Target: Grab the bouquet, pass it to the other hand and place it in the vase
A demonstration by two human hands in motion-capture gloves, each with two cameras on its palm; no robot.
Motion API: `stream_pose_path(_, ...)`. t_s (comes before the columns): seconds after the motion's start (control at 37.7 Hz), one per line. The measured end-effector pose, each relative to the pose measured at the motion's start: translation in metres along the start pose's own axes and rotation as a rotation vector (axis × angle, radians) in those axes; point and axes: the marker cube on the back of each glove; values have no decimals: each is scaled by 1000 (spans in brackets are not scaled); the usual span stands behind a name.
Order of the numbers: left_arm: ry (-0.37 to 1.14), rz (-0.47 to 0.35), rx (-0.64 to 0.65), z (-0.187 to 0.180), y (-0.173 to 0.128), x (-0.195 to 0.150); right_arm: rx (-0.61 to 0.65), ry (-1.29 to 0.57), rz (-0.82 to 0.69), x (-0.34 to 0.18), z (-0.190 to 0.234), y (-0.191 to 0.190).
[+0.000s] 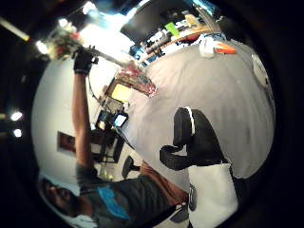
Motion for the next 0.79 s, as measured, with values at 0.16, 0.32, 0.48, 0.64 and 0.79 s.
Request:
stream_pose_path(0.16,-268,-360,-242,-14,42,-13,19,1,-9,-5,-6,3)
stream_pose_path(0.32,-393,-423,-260,-58,57,-29,40,-4,-6,-6,-15,2)
stream_pose_path(0.48,-279,-332,17,-113,69,2,56,-29,-7,-13,-24,-1)
stream_pose_path(0.64,-257,-265,151,-140,83,24,64,-45,-15,-19,-25,-5)
stream_pose_path(0.79,-252,-226,156,-147,94,34,65,-53,-14,-24,-26,-7)
